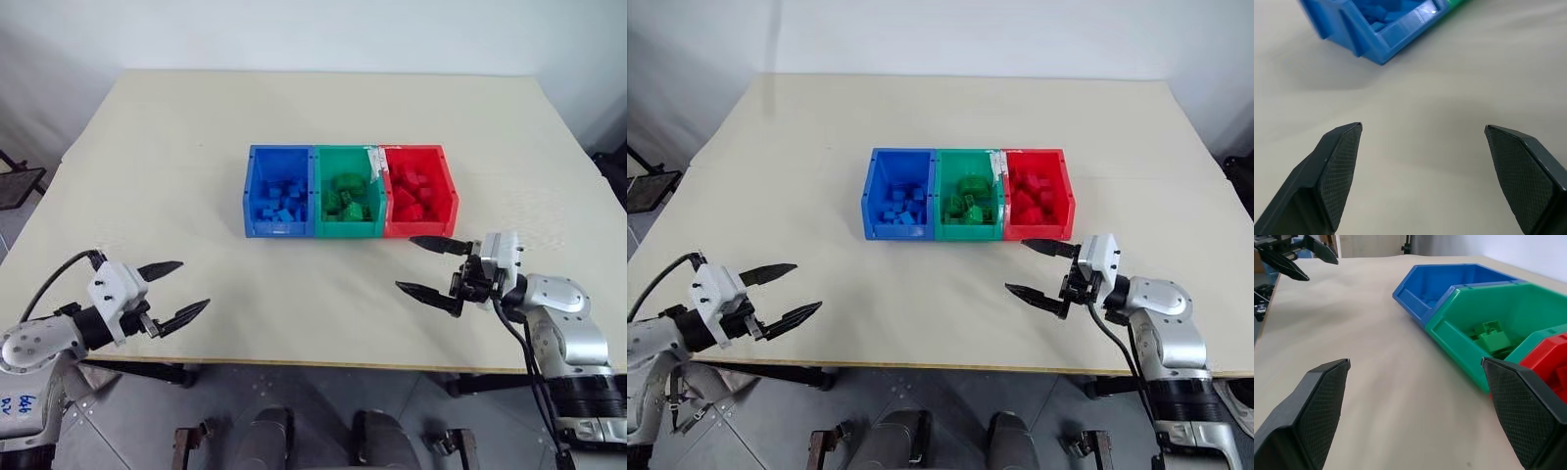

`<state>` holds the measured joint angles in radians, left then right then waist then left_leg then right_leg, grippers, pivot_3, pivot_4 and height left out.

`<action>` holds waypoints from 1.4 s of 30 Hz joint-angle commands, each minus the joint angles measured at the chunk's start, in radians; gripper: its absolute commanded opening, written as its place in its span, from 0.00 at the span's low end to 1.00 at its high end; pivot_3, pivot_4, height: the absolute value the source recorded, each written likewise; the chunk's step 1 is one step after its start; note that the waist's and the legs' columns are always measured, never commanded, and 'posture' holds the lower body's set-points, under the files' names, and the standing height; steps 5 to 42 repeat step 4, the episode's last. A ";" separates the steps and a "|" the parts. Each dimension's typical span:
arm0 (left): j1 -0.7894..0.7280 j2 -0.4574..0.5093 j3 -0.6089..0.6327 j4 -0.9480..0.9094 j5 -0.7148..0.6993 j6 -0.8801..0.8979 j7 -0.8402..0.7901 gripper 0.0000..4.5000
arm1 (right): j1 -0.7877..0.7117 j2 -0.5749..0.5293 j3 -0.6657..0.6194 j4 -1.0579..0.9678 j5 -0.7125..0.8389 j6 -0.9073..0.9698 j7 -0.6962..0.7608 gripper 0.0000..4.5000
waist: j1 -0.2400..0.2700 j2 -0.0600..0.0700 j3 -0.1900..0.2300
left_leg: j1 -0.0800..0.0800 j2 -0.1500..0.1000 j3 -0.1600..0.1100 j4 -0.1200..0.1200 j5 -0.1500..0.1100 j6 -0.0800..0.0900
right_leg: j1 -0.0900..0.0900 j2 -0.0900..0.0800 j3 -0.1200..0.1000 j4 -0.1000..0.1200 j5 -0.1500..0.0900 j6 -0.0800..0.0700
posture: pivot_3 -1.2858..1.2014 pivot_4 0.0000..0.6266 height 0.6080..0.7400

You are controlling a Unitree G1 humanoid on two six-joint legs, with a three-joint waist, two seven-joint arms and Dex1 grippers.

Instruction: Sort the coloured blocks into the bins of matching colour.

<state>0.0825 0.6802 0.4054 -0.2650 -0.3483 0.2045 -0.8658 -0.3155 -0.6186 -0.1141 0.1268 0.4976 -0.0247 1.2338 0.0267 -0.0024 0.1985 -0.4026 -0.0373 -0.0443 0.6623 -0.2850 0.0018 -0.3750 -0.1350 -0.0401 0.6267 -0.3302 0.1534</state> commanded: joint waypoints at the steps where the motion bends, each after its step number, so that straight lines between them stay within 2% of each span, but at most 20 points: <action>1: -0.032 -0.014 0.013 -0.052 -0.026 0.026 0.070 0.95 | -0.003 0.006 -0.030 0.015 0.004 -0.030 -0.005 1.00 | -0.003 0.000 0.000 | 0.000 0.000 0.000 0.000 0.000 0.000 | 0.000 0.000 0.000 0.000 0.000 0.000 | 0.52 0.24 1.00; 42: -0.057 -0.030 -0.005 -0.042 -0.027 0.034 0.099 0.95 | 0.007 0.008 -0.044 0.017 0.003 -0.039 -0.021 1.00 | -0.005 0.000 0.000 | 0.000 0.000 0.001 0.000 0.000 0.000 | -0.001 0.001 0.000 0.001 0.000 0.000 | 0.52 0.24 1.00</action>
